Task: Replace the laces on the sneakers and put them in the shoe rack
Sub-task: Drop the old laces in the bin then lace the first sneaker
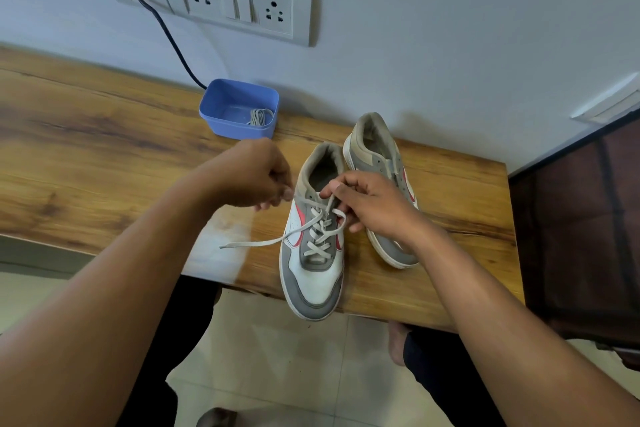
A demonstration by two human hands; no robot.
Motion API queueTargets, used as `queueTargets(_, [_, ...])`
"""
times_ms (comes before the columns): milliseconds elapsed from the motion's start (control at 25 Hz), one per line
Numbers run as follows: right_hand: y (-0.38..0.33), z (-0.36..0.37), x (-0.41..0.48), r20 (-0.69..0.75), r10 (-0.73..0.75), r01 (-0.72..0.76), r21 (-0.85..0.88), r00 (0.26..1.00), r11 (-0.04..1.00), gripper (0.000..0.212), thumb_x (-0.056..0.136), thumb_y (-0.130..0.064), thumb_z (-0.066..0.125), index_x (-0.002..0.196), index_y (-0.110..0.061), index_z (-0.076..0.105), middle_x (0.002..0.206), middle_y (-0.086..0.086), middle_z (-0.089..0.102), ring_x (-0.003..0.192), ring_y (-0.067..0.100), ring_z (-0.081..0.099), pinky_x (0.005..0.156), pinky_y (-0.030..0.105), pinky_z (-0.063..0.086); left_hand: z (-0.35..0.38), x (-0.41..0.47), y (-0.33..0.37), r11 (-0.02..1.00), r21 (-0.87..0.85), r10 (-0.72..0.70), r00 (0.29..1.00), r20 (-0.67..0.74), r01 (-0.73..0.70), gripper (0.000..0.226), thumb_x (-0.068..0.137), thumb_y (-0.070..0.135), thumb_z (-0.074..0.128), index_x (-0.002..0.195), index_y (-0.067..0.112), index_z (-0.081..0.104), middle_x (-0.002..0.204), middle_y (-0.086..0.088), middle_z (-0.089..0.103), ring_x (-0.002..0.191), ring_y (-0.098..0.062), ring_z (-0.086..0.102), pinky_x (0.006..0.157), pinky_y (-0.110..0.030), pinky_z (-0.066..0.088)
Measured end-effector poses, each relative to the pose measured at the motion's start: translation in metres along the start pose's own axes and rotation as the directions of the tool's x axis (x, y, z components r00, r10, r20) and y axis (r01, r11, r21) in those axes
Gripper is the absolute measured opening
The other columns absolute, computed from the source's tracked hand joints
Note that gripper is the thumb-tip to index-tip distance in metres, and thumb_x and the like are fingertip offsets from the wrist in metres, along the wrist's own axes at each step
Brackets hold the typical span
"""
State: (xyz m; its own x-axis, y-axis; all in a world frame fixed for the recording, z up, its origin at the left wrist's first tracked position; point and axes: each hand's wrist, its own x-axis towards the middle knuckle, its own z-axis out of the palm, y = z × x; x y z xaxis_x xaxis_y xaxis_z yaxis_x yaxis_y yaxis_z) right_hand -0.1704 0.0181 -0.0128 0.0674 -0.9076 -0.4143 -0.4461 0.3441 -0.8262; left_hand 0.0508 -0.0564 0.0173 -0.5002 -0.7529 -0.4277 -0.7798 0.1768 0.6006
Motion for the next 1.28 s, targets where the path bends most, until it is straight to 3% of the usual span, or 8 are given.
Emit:
queueTargets(200, [0.001, 0.001, -0.001, -0.021, 0.001, 0.000, 0.040, 1.000, 0.999, 0.028, 0.109, -0.039, 0.052, 0.101, -0.030, 0.078, 0.074, -0.008, 0.072, 0.071, 0.009, 0.071, 0.068, 0.032, 0.059, 0.005, -0.004, 0.004, 0.997, -0.049, 0.060, 0.996, 0.069, -0.056, 0.009, 0.094, 0.019, 0.072, 0.088, 0.014, 0.075, 0.073, -0.002, 0.075, 0.064, -0.013, 0.073, 0.061, -0.026, 0.061])
queueTargets(400, [0.003, 0.000, -0.001, -0.041, 0.000, 0.002, 0.029, 0.999, 1.000, 0.027, 0.108, -0.037, 0.055, 0.096, -0.027, 0.078, 0.072, -0.007, 0.071, 0.071, 0.012, 0.070, 0.067, 0.031, 0.059, -0.013, -0.005, -0.013, 0.988, 0.142, -0.054, 0.998, -0.015, 0.056, 0.012, 0.092, 0.023, 0.075, 0.080, 0.019, 0.074, 0.068, 0.002, 0.075, 0.058, -0.004, 0.069, 0.059, -0.022, 0.053])
queueTargets(560, [0.005, 0.003, 0.002, -0.062, -0.012, 0.013, 0.012, 0.998, 1.000, 0.019, 0.104, -0.034, 0.064, 0.092, -0.023, 0.073, 0.072, -0.002, 0.068, 0.068, 0.014, 0.070, 0.066, 0.030, 0.061, -0.003, -0.006, -0.001, 0.998, 0.020, 0.065, 0.996, 0.053, -0.066, 0.008, 0.092, 0.021, 0.075, 0.084, 0.019, 0.076, 0.070, 0.002, 0.075, 0.063, -0.009, 0.073, 0.061, -0.025, 0.059])
queueTargets(720, [0.007, 0.004, 0.002, -0.066, -0.018, 0.020, 0.027, 0.998, 0.999, 0.015, 0.103, -0.026, 0.066, 0.093, -0.015, 0.069, 0.075, 0.004, 0.067, 0.068, 0.016, 0.071, 0.072, 0.038, 0.066, -0.018, -0.004, -0.022, 0.968, 0.230, -0.066, 0.987, -0.145, 0.098, 0.014, 0.090, 0.018, 0.076, 0.076, 0.021, 0.074, 0.061, 0.006, 0.072, 0.054, -0.001, 0.067, 0.065, -0.025, 0.056])
queueTargets(880, [0.009, 0.003, 0.001, -0.059, -0.015, 0.017, 0.033, 0.998, 0.999, 0.014, 0.102, -0.025, 0.066, 0.094, -0.014, 0.070, 0.074, 0.003, 0.067, 0.070, 0.016, 0.071, 0.075, 0.042, 0.066, -0.004, -0.007, -0.005, 1.000, -0.027, 0.008, 0.996, 0.094, -0.006, 0.013, 0.090, 0.030, 0.076, 0.095, 0.018, 0.074, 0.076, 0.001, 0.076, 0.064, -0.009, 0.073, 0.063, -0.027, 0.061])
queueTargets(960, [0.008, 0.002, 0.002, -0.058, -0.012, 0.014, 0.031, 0.998, 0.999, 0.014, 0.102, -0.026, 0.066, 0.095, -0.014, 0.070, 0.074, 0.002, 0.067, 0.070, 0.015, 0.071, 0.075, 0.042, 0.066, 0.003, -0.004, 0.002, 0.999, -0.021, 0.029, 0.988, 0.152, -0.026, 0.012, 0.090, 0.022, 0.076, 0.100, 0.014, 0.075, 0.075, -0.001, 0.077, 0.063, -0.012, 0.073, 0.058, -0.023, 0.058])
queueTargets(1120, [0.009, 0.000, 0.002, -0.039, -0.003, 0.004, 0.042, 0.999, 0.999, 0.013, 0.102, -0.027, 0.067, 0.096, -0.016, 0.071, 0.076, 0.004, 0.069, 0.072, 0.017, 0.073, 0.076, 0.042, 0.066, -0.015, -0.006, -0.020, 0.978, 0.162, -0.112, 0.987, -0.116, 0.130, 0.009, 0.089, 0.009, 0.076, 0.085, 0.017, 0.077, 0.064, 0.002, 0.073, 0.051, -0.004, 0.068, 0.053, -0.017, 0.048])
queueTargets(1280, [0.008, -0.002, 0.000, -0.046, -0.014, 0.014, -0.003, 0.999, 1.000, 0.013, 0.102, -0.026, 0.067, 0.096, -0.016, 0.071, 0.076, 0.004, 0.069, 0.071, 0.016, 0.073, 0.075, 0.040, 0.066, -0.020, -0.014, -0.021, 0.997, 0.013, -0.075, 0.981, -0.179, 0.078, 0.013, 0.091, 0.011, 0.074, 0.080, 0.016, 0.076, 0.063, 0.000, 0.073, 0.055, -0.005, 0.069, 0.060, -0.024, 0.052])
